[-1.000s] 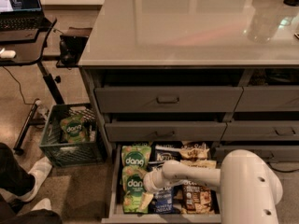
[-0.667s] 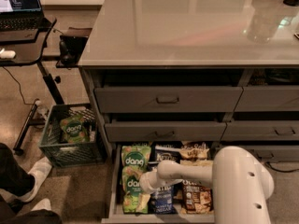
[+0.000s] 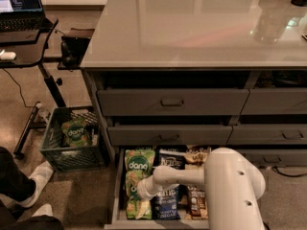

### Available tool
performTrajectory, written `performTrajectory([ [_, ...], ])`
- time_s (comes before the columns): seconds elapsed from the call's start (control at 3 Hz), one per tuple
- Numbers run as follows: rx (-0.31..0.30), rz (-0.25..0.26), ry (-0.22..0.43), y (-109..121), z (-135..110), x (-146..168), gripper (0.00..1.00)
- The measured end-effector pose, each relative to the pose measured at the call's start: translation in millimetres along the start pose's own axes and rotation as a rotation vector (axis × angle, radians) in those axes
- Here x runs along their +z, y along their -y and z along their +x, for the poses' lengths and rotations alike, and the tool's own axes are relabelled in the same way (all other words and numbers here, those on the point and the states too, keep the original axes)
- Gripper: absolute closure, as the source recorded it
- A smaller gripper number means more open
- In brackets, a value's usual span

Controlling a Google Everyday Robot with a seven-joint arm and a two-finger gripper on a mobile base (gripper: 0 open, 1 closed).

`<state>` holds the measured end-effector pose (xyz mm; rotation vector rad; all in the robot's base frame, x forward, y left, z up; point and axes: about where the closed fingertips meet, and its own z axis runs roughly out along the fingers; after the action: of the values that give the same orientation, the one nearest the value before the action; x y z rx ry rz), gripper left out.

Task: Pick green rice chip bag from bottom drawer and place on counter

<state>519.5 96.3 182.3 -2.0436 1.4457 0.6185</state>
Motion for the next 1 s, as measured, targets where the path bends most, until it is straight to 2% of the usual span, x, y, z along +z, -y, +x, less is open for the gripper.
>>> performTrajectory([
  [0.33, -0.017, -0.004, -0.011, 2.6, 8.7, 11.4, 0.00],
  [1.0, 0.020, 0.032, -0.044, 8.6, 34.3, 6.7, 0.00],
])
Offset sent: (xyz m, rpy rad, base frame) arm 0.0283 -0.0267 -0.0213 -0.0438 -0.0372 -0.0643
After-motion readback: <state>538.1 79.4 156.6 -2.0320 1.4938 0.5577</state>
